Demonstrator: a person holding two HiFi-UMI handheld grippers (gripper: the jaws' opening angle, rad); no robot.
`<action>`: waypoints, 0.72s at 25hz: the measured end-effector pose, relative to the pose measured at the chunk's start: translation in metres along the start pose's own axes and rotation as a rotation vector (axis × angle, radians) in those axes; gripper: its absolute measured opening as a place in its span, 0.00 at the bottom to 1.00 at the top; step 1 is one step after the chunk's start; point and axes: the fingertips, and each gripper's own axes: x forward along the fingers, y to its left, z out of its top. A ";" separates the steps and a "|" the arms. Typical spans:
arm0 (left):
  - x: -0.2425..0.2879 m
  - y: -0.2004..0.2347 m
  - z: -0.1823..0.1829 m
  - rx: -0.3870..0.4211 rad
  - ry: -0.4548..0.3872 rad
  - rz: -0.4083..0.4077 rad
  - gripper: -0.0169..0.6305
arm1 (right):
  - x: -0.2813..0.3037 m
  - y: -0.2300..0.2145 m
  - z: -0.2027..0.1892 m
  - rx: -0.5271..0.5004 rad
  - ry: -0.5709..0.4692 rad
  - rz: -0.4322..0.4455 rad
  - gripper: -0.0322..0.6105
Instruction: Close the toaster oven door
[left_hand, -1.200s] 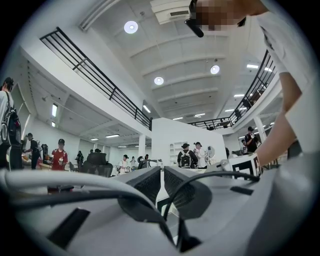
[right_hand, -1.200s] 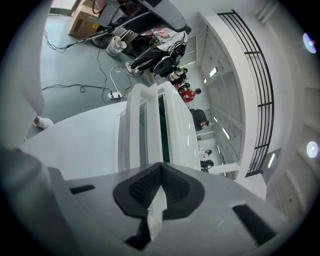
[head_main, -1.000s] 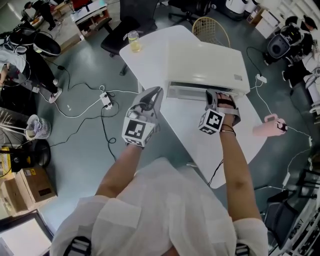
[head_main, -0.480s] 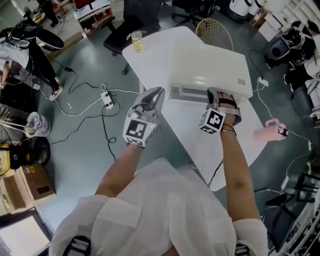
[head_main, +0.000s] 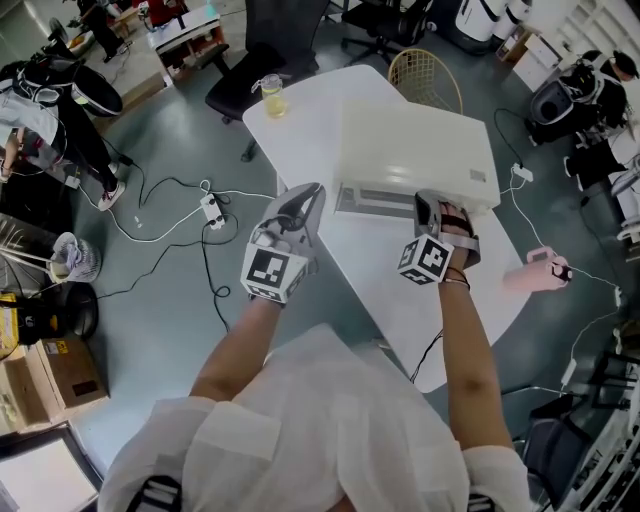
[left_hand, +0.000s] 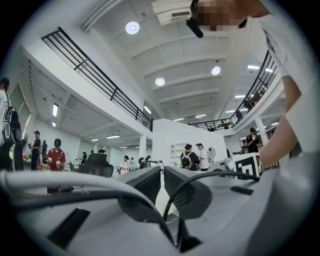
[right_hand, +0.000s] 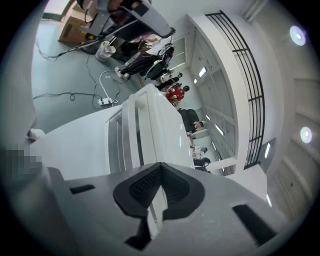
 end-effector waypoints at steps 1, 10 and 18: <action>0.001 -0.001 0.003 0.003 -0.003 -0.002 0.06 | -0.004 -0.004 -0.002 0.065 -0.010 -0.004 0.05; 0.006 -0.020 0.025 0.022 0.012 -0.067 0.06 | -0.066 -0.049 -0.016 0.878 -0.281 -0.048 0.05; 0.004 -0.043 0.047 0.013 0.022 -0.124 0.06 | -0.123 -0.066 -0.024 1.330 -0.564 -0.016 0.05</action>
